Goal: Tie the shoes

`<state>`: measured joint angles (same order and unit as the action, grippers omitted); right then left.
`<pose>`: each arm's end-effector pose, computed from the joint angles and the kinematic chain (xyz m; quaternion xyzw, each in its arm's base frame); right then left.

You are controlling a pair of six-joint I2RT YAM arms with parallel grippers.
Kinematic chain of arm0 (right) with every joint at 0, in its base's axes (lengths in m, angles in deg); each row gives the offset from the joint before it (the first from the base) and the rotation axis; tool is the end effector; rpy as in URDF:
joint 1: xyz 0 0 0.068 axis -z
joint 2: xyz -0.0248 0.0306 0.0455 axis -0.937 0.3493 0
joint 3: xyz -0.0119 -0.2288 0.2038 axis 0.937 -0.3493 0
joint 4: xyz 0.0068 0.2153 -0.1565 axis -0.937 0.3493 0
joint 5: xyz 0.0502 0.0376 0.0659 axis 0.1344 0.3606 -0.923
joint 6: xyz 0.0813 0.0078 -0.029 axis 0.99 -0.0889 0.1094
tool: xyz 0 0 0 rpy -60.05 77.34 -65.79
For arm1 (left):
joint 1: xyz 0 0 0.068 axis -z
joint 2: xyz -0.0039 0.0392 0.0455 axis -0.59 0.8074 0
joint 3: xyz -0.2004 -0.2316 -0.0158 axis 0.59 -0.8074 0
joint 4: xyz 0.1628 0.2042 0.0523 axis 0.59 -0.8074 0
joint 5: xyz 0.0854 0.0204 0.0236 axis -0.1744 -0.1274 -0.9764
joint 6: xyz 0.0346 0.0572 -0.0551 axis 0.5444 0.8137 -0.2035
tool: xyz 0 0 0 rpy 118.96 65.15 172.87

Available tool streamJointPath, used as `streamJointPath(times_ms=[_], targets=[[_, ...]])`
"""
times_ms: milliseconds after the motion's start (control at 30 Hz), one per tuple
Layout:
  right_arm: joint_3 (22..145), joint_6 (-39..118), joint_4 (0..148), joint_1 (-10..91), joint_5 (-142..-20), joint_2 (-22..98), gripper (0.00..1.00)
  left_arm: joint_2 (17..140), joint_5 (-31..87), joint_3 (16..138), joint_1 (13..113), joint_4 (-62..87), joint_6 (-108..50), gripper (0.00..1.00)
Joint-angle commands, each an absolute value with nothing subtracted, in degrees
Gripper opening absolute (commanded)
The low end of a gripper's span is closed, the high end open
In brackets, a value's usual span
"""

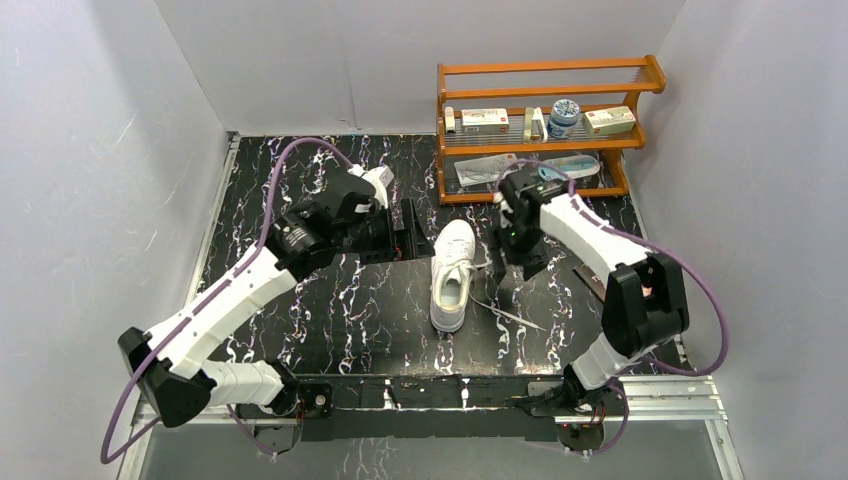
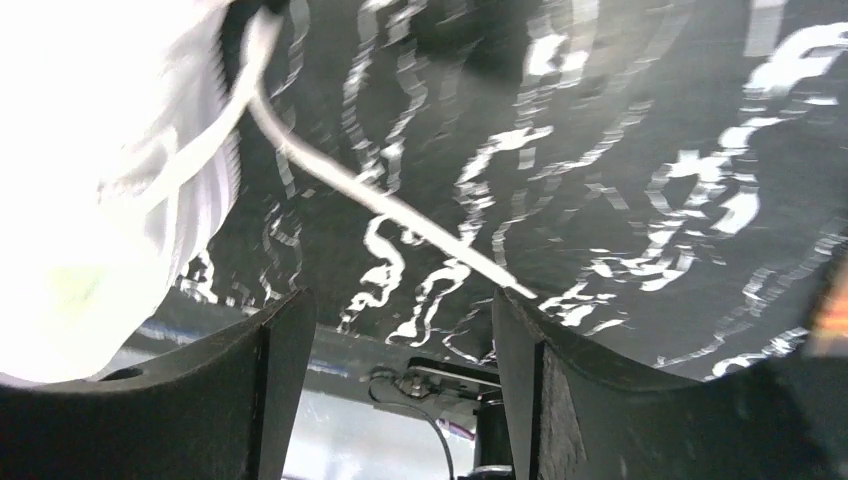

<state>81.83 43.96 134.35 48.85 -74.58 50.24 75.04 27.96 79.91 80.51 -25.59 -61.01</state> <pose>0.2975 0.1141 0.2370 -0.0837 0.9927 0.0328 0.0801 0.2066 -0.2173 0.3893 0.0434 0.8769 -0.3744 0.2983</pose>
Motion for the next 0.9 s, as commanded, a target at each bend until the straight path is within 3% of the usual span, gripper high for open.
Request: streamJointPath(times_ms=[0, 233, 567, 867], targets=[[73.72, 43.35, 129.27, 44.42, -80.67, 48.44, 0.71, 70.39, 27.91, 81.59, 80.19, -24.67, -58.73, 0.86], [66.61, 44.79, 118.19, 41.81, -80.72, 47.23, 0.72, 67.81, 24.90, 81.58, 80.19, -24.39, -57.45, 0.86], [64.51, 47.05, 115.76, 38.73, -76.69, 52.79, 0.74, 66.66, 20.41, 83.78, 80.23, -25.58, -55.70, 0.88], [58.10, 52.18, 115.79, 37.65, -69.38, 49.65, 0.60, 66.03, 15.82, 85.26, 80.20, -26.87, -56.13, 0.88]])
